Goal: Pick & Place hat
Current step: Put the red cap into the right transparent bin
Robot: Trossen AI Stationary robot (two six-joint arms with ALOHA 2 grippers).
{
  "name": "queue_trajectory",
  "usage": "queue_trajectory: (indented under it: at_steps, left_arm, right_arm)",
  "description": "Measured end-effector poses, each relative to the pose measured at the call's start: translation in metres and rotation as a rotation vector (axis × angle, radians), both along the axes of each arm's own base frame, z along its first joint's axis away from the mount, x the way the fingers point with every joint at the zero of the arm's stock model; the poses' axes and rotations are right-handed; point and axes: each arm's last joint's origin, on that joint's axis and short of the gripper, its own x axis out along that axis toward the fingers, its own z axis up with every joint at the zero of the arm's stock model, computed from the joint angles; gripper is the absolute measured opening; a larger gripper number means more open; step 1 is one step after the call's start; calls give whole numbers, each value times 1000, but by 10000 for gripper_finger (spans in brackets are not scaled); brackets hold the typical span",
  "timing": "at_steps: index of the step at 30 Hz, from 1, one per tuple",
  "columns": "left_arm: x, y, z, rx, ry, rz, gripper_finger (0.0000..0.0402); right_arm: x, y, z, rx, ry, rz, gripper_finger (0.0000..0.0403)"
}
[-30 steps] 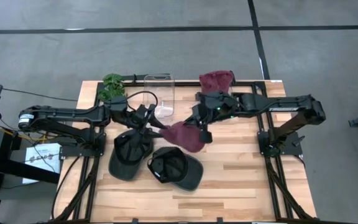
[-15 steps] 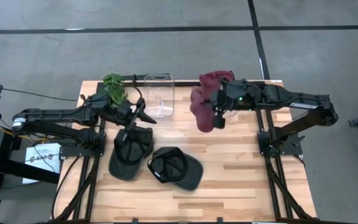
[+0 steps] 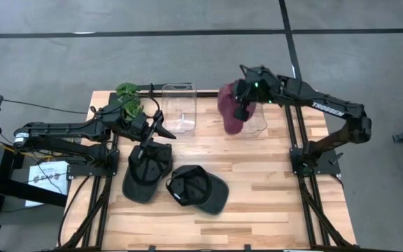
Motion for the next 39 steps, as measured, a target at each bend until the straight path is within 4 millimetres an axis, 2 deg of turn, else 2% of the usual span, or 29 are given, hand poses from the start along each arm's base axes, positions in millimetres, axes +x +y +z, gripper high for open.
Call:
queue_trajectory:
  at_steps: [5, 11, 20, 28, 33, 39]
  left_arm:
    - [0, 0, 0, 0, -1, 0, 176]
    - [0, 0, 0, 0, 1, 0, 176]
    - [0, 0, 0, 0, 3, 0, 176]
    - [0, 0, 0, 0, 4, 0, 176]
    - [0, 0, 0, 0, 4, 0, 176]
    - [0, 0, -1, 8, 4, 1, 176]
  right_arm:
    - [-16, -28, -6, 11, 67, -98, 0]
    - [-28, -49, -6, 30, 60, -137, 0]
    - [-32, -54, 0, -63, 72, -87, 0]
    - [-49, -62, 11, -142, 66, -94, 0]
    - [-61, -67, 7, -100, 117, -128, 0]
    - [-69, -66, -1, 38, 134, -51, 0]
